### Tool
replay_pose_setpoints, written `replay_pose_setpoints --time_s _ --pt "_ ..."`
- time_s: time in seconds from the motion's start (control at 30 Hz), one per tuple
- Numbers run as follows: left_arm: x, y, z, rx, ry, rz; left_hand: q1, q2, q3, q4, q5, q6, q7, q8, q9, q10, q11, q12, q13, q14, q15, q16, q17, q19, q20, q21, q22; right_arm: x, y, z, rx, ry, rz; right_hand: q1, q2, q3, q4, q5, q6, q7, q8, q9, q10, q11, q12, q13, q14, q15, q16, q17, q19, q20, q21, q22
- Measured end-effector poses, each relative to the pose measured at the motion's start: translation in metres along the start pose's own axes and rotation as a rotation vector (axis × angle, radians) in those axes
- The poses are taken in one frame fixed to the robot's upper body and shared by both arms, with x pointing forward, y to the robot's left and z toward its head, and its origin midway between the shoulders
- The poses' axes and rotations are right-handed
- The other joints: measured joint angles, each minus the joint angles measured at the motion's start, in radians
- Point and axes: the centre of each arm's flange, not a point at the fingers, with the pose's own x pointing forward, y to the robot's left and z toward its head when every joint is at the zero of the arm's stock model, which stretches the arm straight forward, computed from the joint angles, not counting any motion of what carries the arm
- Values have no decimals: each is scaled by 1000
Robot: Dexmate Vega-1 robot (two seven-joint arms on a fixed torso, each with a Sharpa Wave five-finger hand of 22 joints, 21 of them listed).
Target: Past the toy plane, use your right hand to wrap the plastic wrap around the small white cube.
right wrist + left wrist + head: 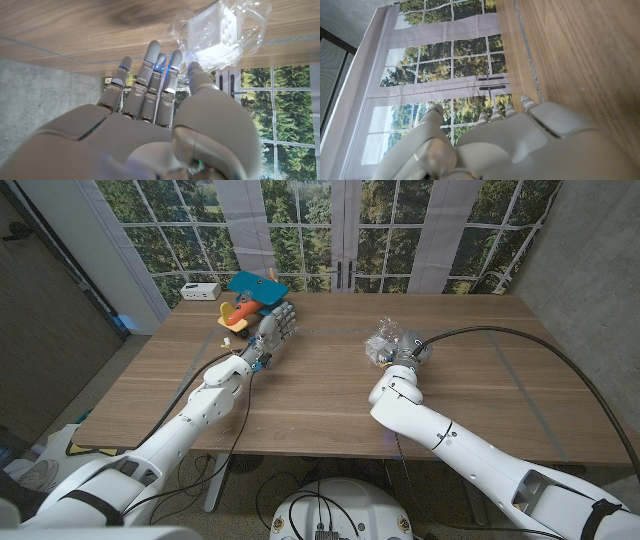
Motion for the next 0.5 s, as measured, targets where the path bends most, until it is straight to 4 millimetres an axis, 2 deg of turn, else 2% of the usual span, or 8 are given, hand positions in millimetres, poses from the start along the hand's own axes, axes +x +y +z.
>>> replay_pose_setpoints --time_s 0.07,0.2,0.5 --pt "0 0 0 0 1 1 0 0 0 0 0 0 0 0 0 0 0 0 0 0 0 0 0 0 0 0 0 1 -2 -1 1 1 -3 41 0 17 1 0 27 -5 13 -1 27 -8 14 4 16 -6 12 10 6 -6 0 0" --pt "0 0 0 1 1 3 0 0 0 0 0 0 0 0 0 0 0 0 0 0 0 0 0 0 0 0 0 1 -2 -1 10 -7 6 72 4 25 8 -5 47 -5 24 5 57 -14 31 15 27 -13 46 42 8 -19 7 0" --pt "0 -2 0 1 0 4 0 0 0 0 0 0 0 0 0 0 0 0 0 0 0 0 0 0 0 0 0 0 -1 0 31 -25 -8 125 7 19 13 -12 64 20 42 34 81 -17 56 35 52 -24 138 135 23 -43 24 0"
